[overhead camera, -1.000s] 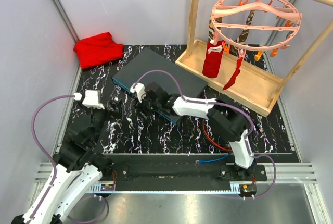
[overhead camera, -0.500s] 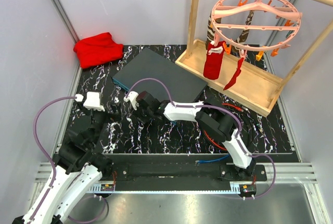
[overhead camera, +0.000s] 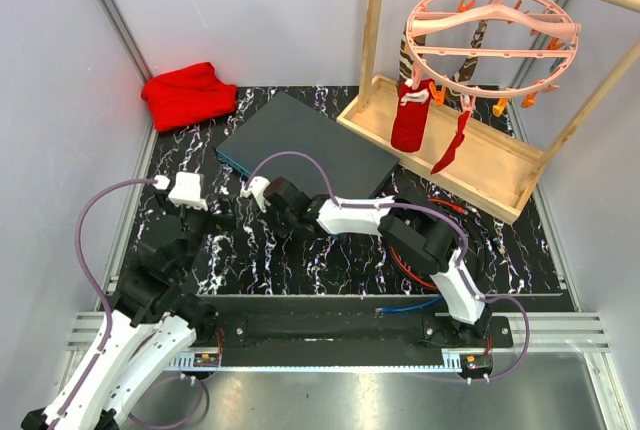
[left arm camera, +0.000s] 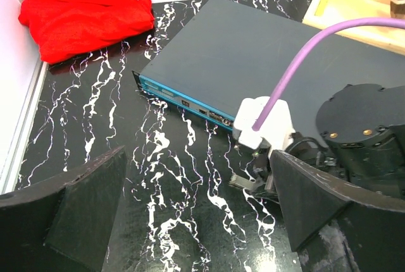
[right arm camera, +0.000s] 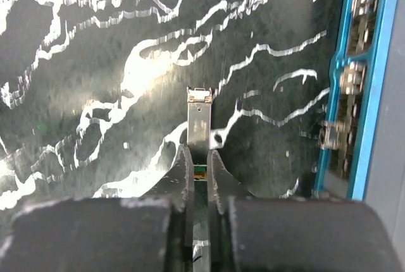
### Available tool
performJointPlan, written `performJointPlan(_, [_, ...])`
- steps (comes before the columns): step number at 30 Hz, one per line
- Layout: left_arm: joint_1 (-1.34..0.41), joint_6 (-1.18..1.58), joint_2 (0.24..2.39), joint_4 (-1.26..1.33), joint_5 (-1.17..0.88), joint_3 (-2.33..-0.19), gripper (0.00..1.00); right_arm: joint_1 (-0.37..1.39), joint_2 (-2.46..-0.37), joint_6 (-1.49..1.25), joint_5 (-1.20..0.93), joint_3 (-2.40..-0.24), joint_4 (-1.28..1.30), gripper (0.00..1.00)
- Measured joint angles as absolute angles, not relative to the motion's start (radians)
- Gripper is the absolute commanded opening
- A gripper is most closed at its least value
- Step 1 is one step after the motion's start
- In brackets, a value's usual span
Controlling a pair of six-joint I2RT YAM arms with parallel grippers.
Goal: Insert the plug into the switch port
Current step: Pick up the plug from the center of the board.
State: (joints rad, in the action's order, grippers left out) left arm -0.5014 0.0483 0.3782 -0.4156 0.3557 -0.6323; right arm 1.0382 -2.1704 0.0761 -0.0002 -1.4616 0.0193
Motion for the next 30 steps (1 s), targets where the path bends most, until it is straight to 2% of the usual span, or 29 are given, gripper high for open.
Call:
performJointPlan(7, [-0.501, -0.024, 0.393, -0.414, 0.271, -0.632, 0.99, 1.038, -2.044, 0.118, -0.02, -1.34, 0.111, 0.0])
performJointPlan(17, [-0.501, -0.228, 0.423, -0.416, -0.103, -0.663, 0.97, 1.017, -1.625, 0.242, -0.071, -1.209, 0.295, 0.0])
performJointPlan(24, [-0.5, -0.369, 0.561, -0.409, -0.401, -0.726, 0.96, 1.0, -1.352, 0.326, -0.109, -1.18, 0.384, 0.0])
performJointPlan(30, [-0.5, -0.463, 0.727, -0.41, -0.604, -0.798, 0.88, 1.0, -1.301, 0.369, -0.153, -1.18, 0.447, 0.0])
